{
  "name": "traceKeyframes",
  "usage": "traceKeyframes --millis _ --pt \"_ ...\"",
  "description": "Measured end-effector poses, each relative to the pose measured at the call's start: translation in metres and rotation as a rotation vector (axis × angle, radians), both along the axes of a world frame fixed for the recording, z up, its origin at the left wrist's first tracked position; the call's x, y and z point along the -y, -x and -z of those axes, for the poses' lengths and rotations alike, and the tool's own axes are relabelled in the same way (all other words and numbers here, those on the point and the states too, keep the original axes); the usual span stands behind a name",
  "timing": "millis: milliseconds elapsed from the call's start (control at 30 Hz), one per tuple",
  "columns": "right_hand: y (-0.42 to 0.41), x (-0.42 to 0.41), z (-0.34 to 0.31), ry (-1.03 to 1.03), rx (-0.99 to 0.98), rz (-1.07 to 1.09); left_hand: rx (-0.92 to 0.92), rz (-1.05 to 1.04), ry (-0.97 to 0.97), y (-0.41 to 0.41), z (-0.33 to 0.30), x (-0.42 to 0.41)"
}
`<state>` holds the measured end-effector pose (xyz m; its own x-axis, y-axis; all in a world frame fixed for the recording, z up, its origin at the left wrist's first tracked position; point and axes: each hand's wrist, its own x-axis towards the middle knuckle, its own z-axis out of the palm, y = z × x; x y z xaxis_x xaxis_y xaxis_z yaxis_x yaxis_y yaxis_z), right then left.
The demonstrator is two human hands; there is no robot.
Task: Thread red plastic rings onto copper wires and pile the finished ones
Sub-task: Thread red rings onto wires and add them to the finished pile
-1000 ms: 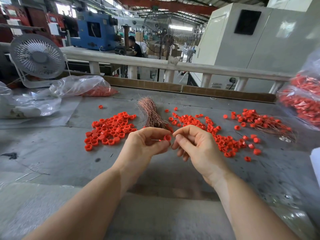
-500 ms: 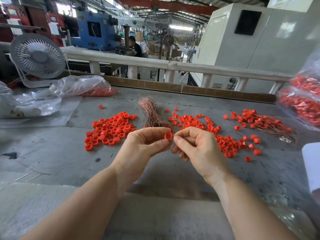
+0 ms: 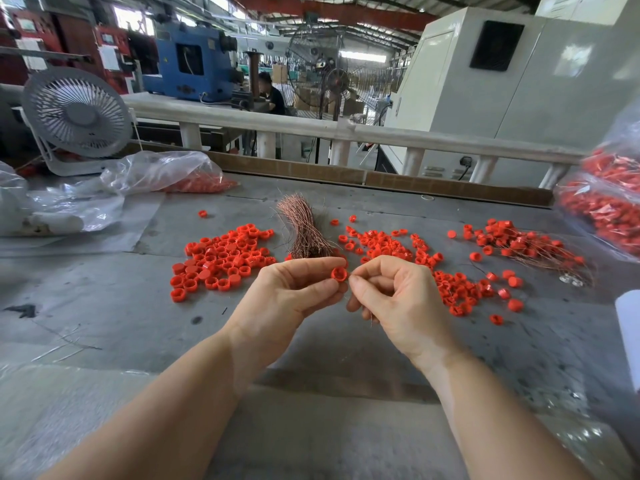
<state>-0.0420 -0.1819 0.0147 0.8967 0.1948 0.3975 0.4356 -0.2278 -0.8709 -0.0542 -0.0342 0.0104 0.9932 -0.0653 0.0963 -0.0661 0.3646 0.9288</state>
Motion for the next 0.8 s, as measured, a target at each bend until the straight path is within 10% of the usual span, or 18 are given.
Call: traceKeyframes --millis 800 --pt "-0.0013 -0.0002 -0.0015 -0.026 0.001 0.055 -0.103 0.062 0.143 -0.0023 -0.0029 -0.004"
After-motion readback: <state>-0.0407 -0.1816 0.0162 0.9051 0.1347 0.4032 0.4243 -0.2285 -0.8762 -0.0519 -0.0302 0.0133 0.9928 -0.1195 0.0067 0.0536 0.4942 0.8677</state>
